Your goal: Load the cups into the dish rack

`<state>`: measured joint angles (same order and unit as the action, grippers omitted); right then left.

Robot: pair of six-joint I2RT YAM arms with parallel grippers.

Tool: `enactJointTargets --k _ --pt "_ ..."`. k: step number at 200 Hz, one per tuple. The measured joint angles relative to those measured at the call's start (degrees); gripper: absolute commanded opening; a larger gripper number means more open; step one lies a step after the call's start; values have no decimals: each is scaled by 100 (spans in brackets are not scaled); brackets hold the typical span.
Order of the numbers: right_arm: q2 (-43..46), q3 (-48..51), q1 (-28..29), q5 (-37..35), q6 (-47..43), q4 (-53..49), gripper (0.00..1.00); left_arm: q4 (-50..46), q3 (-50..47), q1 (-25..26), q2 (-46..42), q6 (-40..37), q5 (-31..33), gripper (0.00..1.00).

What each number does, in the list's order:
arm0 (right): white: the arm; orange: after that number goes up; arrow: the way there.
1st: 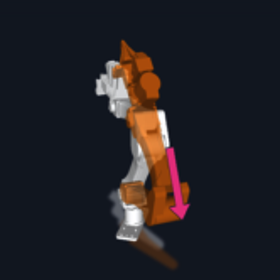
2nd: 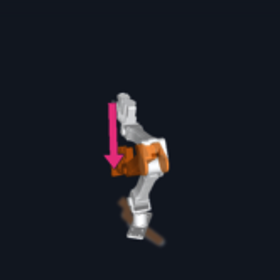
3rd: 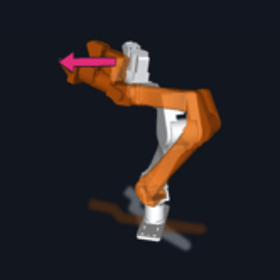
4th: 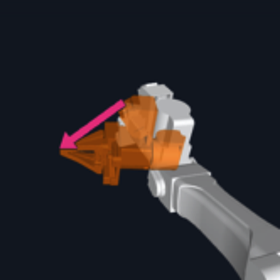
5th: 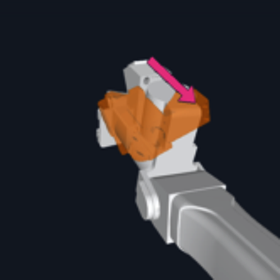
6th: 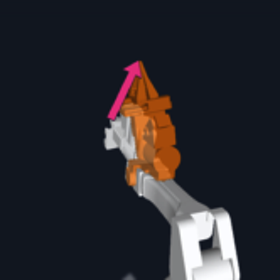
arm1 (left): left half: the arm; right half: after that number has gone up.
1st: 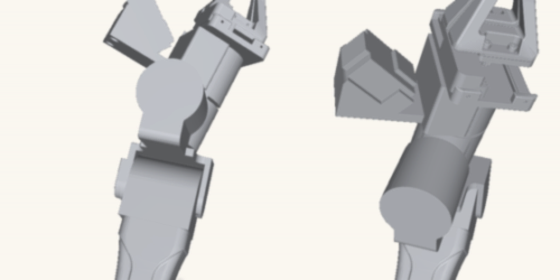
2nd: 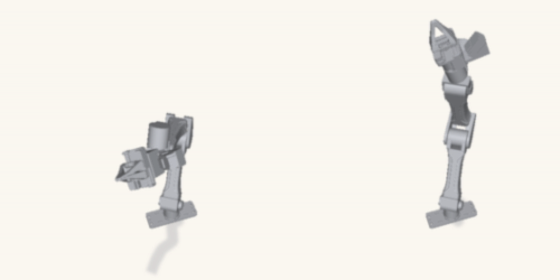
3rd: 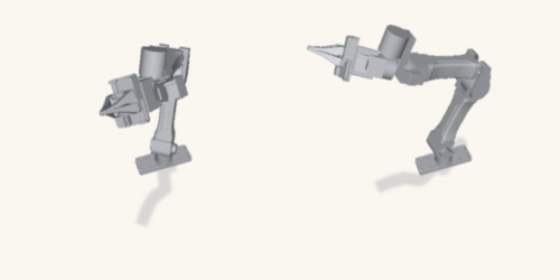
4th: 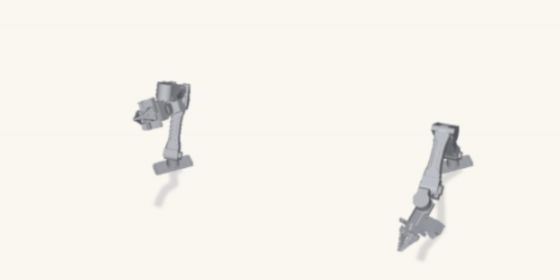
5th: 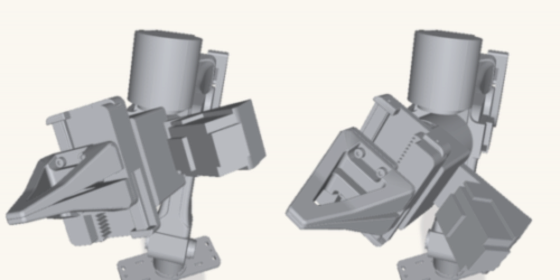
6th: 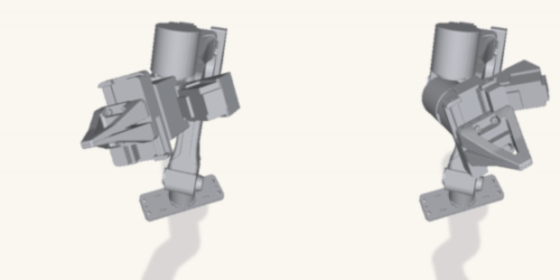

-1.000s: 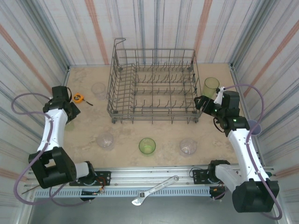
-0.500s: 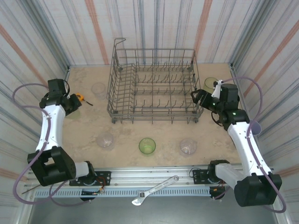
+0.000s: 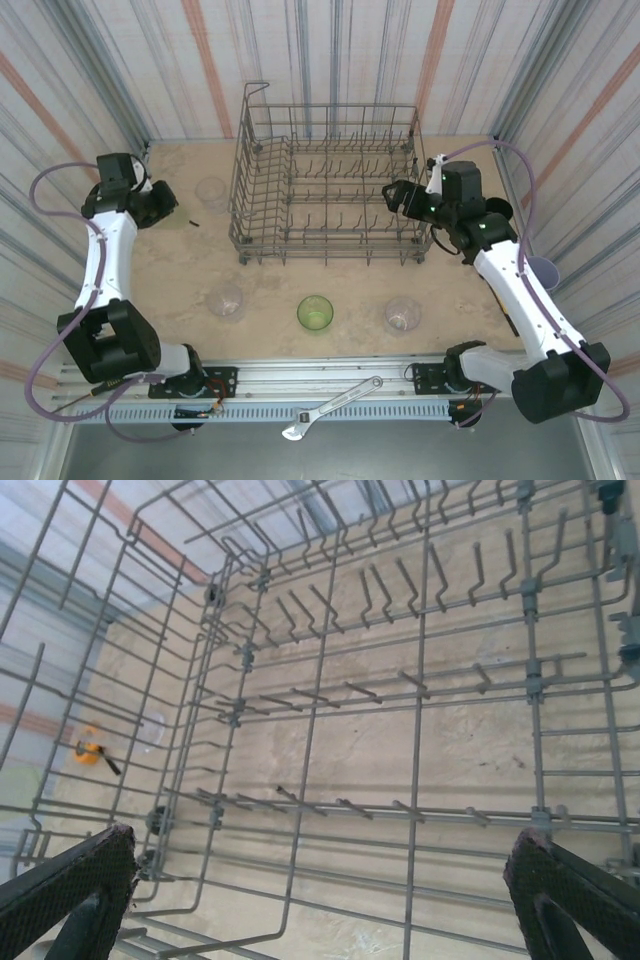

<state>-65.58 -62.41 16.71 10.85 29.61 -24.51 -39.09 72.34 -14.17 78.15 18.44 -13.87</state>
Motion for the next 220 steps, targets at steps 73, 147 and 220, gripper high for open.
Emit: enactJointTargets --k 73,147,220 --pt "-238 -72 129 256 131 385 99 769 455 -28 -103 402 -1099 0" --pt "-721 -190 133 922 190 890 99 1755 487 -42 -85 1279 -2426 0" --pt "-863 -168 127 1449 448 1421 99 2863 706 557 70 2103 -3279 0"
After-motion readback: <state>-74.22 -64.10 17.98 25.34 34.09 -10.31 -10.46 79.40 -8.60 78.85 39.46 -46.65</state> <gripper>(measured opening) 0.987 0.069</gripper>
